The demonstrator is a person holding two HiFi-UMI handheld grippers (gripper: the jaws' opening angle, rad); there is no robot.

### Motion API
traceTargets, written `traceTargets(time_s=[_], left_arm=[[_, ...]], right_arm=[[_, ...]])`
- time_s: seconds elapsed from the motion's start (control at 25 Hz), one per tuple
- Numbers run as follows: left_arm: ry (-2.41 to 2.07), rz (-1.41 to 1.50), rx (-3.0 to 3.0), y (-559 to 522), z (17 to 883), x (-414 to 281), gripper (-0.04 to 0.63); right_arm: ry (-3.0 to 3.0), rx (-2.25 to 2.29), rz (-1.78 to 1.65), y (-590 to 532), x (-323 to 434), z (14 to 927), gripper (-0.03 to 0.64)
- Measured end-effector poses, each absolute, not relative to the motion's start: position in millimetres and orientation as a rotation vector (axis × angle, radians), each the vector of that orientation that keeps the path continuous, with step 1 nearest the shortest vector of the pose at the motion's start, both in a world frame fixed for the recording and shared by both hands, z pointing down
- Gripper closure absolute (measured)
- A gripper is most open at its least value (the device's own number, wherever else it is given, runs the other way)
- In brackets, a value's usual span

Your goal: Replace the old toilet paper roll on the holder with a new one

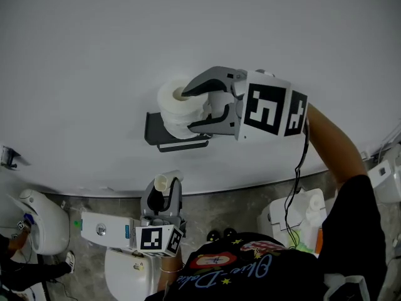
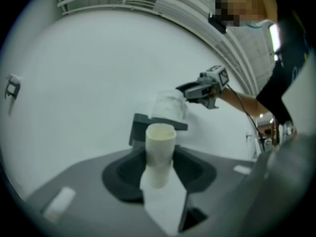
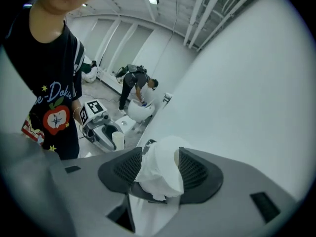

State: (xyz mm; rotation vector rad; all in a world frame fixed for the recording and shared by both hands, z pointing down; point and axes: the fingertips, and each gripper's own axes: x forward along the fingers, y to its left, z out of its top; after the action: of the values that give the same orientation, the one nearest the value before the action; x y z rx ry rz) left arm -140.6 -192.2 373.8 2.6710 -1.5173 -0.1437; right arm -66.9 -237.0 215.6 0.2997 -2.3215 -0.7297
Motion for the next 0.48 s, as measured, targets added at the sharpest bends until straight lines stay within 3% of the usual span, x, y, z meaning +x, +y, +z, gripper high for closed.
traceTargets(time_s=[0.48], left_arm=[[-1.557,-0.183,2.610,-191,377,-151,0.428]], right_arm=[[-1.889,0.232,-0.696,-258,-67,242,0.403]])
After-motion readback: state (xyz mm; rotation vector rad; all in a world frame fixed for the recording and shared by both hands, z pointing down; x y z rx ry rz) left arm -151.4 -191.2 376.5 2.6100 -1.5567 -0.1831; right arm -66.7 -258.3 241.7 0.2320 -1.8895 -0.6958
